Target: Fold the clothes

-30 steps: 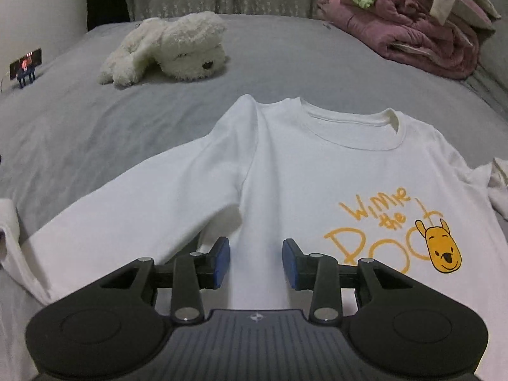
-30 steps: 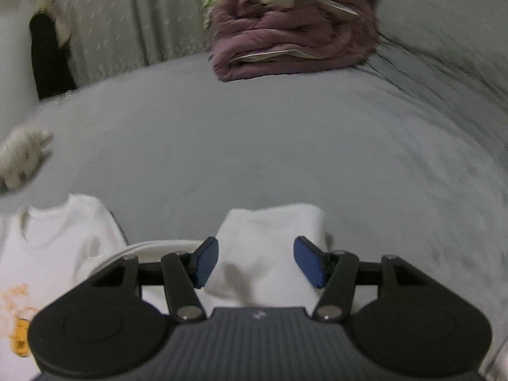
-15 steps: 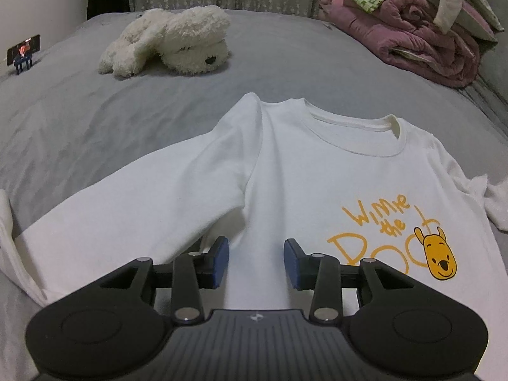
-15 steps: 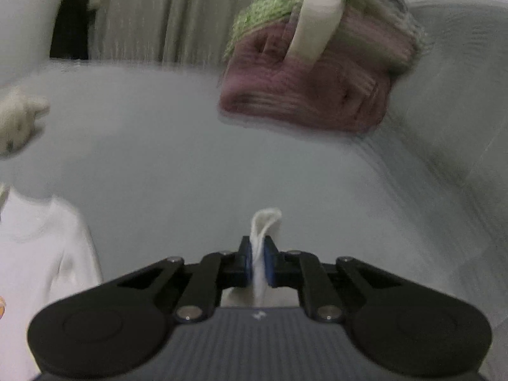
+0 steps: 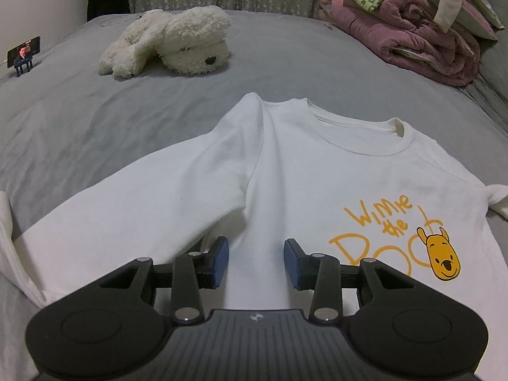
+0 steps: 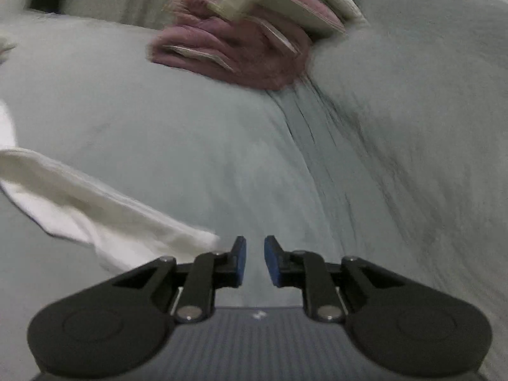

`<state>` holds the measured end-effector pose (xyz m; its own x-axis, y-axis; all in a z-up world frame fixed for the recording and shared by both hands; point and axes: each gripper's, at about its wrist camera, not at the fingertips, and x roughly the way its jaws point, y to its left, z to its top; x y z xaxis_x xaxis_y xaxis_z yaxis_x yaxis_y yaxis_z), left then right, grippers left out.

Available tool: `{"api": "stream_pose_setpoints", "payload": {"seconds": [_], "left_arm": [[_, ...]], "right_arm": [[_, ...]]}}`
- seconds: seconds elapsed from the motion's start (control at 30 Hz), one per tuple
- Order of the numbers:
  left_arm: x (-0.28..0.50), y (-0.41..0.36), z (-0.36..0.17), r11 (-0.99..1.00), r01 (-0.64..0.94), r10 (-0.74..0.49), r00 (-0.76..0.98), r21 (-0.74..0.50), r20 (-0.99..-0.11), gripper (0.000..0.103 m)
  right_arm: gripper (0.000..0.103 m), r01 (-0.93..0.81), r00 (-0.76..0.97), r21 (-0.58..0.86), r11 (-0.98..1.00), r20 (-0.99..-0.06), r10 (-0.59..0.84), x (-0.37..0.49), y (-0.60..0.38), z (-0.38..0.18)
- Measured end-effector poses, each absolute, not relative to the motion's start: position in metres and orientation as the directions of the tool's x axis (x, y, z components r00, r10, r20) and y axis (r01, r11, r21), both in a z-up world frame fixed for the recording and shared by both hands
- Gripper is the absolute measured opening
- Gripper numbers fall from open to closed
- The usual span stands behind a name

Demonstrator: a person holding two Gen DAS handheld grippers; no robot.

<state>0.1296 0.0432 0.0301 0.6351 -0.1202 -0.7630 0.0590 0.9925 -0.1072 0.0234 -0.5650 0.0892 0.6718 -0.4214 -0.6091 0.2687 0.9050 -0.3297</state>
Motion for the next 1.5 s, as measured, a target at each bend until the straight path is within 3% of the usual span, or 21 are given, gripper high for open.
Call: {"api": "stream_pose_setpoints", "payload": {"seconds": [0.07, 0.13, 0.2, 0.27, 0.37, 0.5, 0.67, 0.73, 0.8, 0.83, 0.9, 0.97, 1.1, 1.3, 1.37, 1.43, 1.47, 1.5], "left_arm": [[0.13, 0.042, 0.03, 0.993, 0.065, -0.116, 0.637, -0.098, -0.762, 0.038], [0.13, 0.041, 0.029, 0.994, 0.068, -0.111, 0.639, -0.087, -0.761, 0.038], [0.13, 0.039, 0.029, 0.994, 0.071, -0.106, 0.642, -0.079, -0.759, 0.039], [0.13, 0.039, 0.028, 0.995, 0.071, -0.103, 0.644, -0.075, -0.758, 0.039], [0.13, 0.039, 0.028, 0.994, 0.072, -0.105, 0.645, -0.076, -0.757, 0.039], [0.131, 0.04, 0.028, 0.994, 0.079, -0.109, 0.645, -0.075, -0.757, 0.039], [0.131, 0.041, 0.028, 0.993, 0.088, -0.112, 0.645, -0.072, -0.756, 0.039], [0.131, 0.041, 0.028, 0.993, 0.091, -0.113, 0.646, -0.071, -0.755, 0.039], [0.131, 0.041, 0.028, 0.993, 0.09, -0.114, 0.645, -0.073, -0.755, 0.04], [0.131, 0.041, 0.028, 0.993, 0.09, -0.115, 0.645, -0.074, -0.755, 0.04], [0.131, 0.041, 0.028, 0.993, 0.09, -0.115, 0.645, -0.075, -0.755, 0.04], [0.131, 0.041, 0.028, 0.993, 0.089, -0.115, 0.645, -0.076, -0.755, 0.04], [0.131, 0.041, 0.029, 0.993, 0.087, -0.116, 0.644, -0.078, -0.756, 0.039], [0.131, 0.04, 0.028, 0.994, 0.085, -0.108, 0.648, -0.07, -0.754, 0.04], [0.131, 0.039, 0.028, 0.994, 0.082, -0.107, 0.648, -0.07, -0.754, 0.039], [0.131, 0.039, 0.028, 0.994, 0.085, -0.107, 0.648, -0.068, -0.754, 0.04], [0.132, 0.039, 0.028, 0.994, 0.086, -0.107, 0.648, -0.067, -0.754, 0.04], [0.132, 0.039, 0.028, 0.994, 0.087, -0.107, 0.649, -0.066, -0.754, 0.04]], "right_arm": [[0.015, 0.304, 0.694, -0.206, 0.93, -0.621, -0.364, 0.01, -0.571, 0.084], [0.024, 0.289, 0.701, -0.164, 0.943, -0.635, -0.325, 0.017, -0.564, 0.085], [0.04, 0.255, 0.707, -0.125, 0.959, -0.653, -0.273, 0.035, -0.556, 0.086], [0.043, 0.214, 0.713, -0.079, 0.974, -0.669, -0.211, 0.058, -0.546, 0.086], [0.06, 0.245, 0.674, 0.056, 0.968, -0.728, -0.129, 0.102, -0.541, 0.082], [0.06, 0.497, 0.589, 0.273, 0.824, -0.803, -0.09, 0.153, -0.561, 0.071], [0.059, 0.672, 0.398, 0.135, 0.728, -0.895, -0.201, 0.192, -0.57, 0.047], [0.048, 0.672, 0.376, 0.088, 0.736, -0.896, -0.237, 0.198, -0.563, 0.042], [0.01, 0.655, 0.395, 0.061, 0.754, -0.877, -0.273, 0.196, -0.553, 0.047], [0.006, 0.649, 0.428, 0.082, 0.756, -0.861, -0.274, 0.19, -0.553, 0.054], [0.006, 0.615, 0.566, 0.182, 0.767, -0.779, -0.269, 0.173, -0.553, 0.08], [0.006, 0.524, 0.737, 0.304, 0.796, -0.631, -0.243, 0.14, -0.549, 0.116], [0.003, 0.385, 0.882, 0.347, 0.855, -0.411, -0.231, 0.058, -0.531, 0.155], [0.004, 0.591, 0.681, 0.269, 0.76, -0.672, -0.292, 0.006, -0.564, 0.078], [0.011, 0.599, 0.648, 0.263, 0.756, -0.714, -0.265, 0.008, -0.567, 0.059], [0.029, 0.573, 0.653, 0.26, 0.777, -0.718, -0.241, 0.023, -0.564, 0.054], [0.047, 0.55, 0.662, 0.26, 0.794, -0.715, -0.225, 0.036, -0.561, 0.054], [0.053, 0.537, 0.667, 0.261, 0.802, -0.714, -0.215, 0.047, -0.558, 0.055]]}}
